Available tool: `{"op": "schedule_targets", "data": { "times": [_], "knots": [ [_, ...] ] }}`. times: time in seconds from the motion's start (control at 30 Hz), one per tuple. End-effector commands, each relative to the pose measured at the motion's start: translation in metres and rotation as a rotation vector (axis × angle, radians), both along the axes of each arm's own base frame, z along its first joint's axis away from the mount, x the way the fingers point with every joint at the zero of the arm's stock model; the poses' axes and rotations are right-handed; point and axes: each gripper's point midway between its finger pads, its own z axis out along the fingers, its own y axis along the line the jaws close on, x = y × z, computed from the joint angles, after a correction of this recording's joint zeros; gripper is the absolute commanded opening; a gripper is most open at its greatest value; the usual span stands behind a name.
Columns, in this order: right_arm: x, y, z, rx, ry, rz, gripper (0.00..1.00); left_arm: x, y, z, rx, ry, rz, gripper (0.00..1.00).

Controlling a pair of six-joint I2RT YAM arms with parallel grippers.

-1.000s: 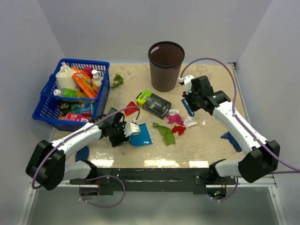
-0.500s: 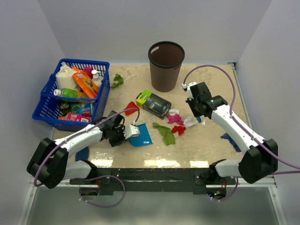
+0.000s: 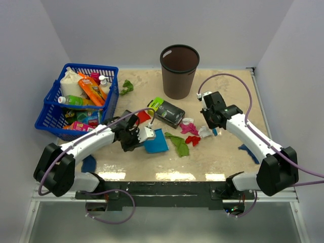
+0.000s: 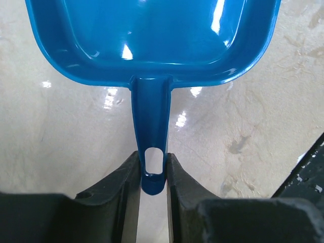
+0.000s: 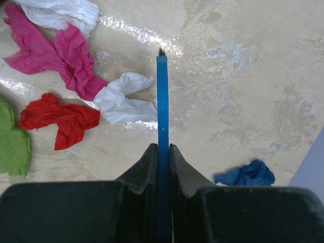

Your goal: Sweep away the paper scraps from the table

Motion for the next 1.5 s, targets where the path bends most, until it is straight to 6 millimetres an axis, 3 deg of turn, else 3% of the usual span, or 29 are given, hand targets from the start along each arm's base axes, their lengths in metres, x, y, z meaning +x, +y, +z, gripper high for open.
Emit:
{"op": "schedule_targets", "data": {
  "times": [0.0, 0.17, 0.4, 0.53, 0.8, 1.03, 1.47],
  "knots": [
    [0.004, 0.004, -0.004, 0.029, -0.006, -0.017, 0.0, -0.011, 0.001, -0.001, 0.08, 0.065, -0.051, 0.0],
    [-0.002, 0.017, -0.013, 0.089, 0.036, 0.007, 0.0, -0.011, -0.01, -0.008, 0.137, 0.088, -0.07, 0.0],
    [-0.009, 0.038, -0.024, 0.195, 0.106, 0.011, 0.0, 0.002, -0.045, -0.008, 0.128, 0.062, -0.07, 0.0],
    [-0.014, 0.051, -0.028, 0.24, 0.151, 0.025, 0.0, 0.016, -0.067, 0.003, 0.115, 0.027, -0.066, 0.0],
    [-0.024, 0.084, -0.025, 0.401, 0.215, 0.006, 0.0, 0.019, -0.095, -0.011, 0.134, 0.068, -0.083, 0.0],
    [-0.042, 0.108, -0.014, 0.547, 0.274, 0.051, 0.0, 0.023, -0.126, -0.009, 0.074, 0.112, -0.064, 0.0],
    [-0.022, 0.061, 0.047, 0.3, 0.048, 0.134, 0.0, 0.02, -0.121, -0.012, 0.035, 0.063, -0.091, 0.0]
  ]
}}
